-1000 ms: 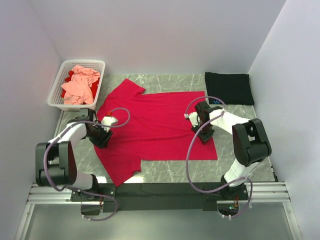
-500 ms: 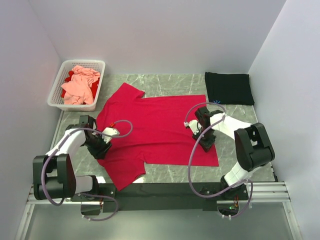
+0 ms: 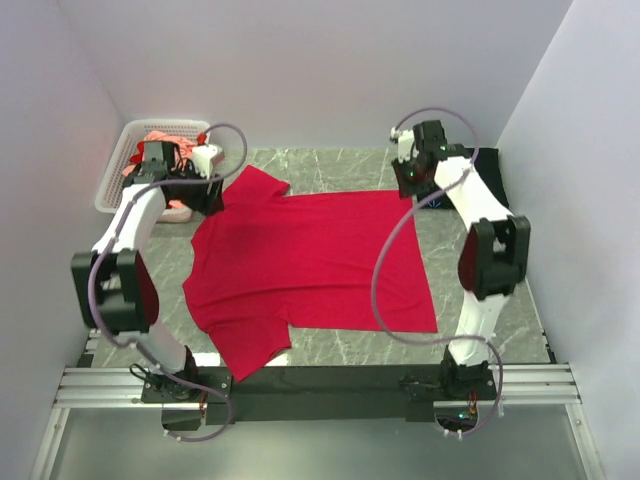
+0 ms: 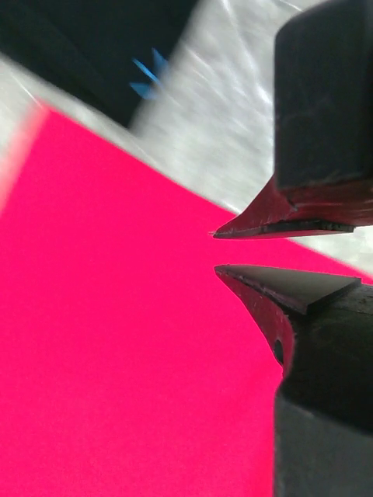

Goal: Fold and stack the t-shirts
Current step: Flatten the tshirt out

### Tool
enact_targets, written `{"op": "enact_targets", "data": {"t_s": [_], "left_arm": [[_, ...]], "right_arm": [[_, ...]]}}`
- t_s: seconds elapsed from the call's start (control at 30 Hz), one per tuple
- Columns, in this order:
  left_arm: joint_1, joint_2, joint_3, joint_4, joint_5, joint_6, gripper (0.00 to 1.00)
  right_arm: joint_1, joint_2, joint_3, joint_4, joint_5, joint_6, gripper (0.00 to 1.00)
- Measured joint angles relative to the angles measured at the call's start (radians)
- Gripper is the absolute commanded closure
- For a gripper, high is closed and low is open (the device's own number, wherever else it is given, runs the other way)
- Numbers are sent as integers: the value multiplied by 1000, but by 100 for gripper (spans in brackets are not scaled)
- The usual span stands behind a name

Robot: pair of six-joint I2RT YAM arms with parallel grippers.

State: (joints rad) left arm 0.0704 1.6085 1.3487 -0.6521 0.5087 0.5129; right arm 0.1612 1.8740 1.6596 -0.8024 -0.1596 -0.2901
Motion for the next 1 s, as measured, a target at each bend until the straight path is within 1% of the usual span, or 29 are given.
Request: {"op": "enact_targets", "data": {"t_s": [0.1, 0.2, 0.37, 0.47, 0.6, 0.63, 0.73, 0.9, 0.93, 1.0], "left_arm": [[0, 101, 68, 84, -9, -102, 36], [0, 174, 94, 142, -20, -178, 35], [0, 233, 107, 201, -38, -253, 35], [0, 250, 119, 222, -39, -272, 35], [0, 259, 124, 237, -42, -274, 35], [0, 261, 124, 240, -43, -273, 35], [0, 265, 124, 244, -45, -272, 35], [0, 292, 135, 244, -56, -271, 35], [0, 302, 141, 243, -59, -271, 34], [0, 324, 156, 243, -63, -272, 35]], "right_arm": [[-30, 151, 163, 30, 10, 59, 73], [-40, 276, 263, 53, 41, 101, 71], [-49, 433, 377, 86, 98, 159, 64], [-60, 506, 453, 92, 120, 171, 63], [-76, 572, 544, 95, 136, 166, 61], [-81, 579, 548, 95, 137, 163, 58], [-92, 589, 548, 87, 137, 156, 55], [-101, 629, 573, 71, 116, 145, 54], [-103, 643, 586, 62, 111, 145, 53], [-103, 660, 626, 47, 108, 142, 53]]}}
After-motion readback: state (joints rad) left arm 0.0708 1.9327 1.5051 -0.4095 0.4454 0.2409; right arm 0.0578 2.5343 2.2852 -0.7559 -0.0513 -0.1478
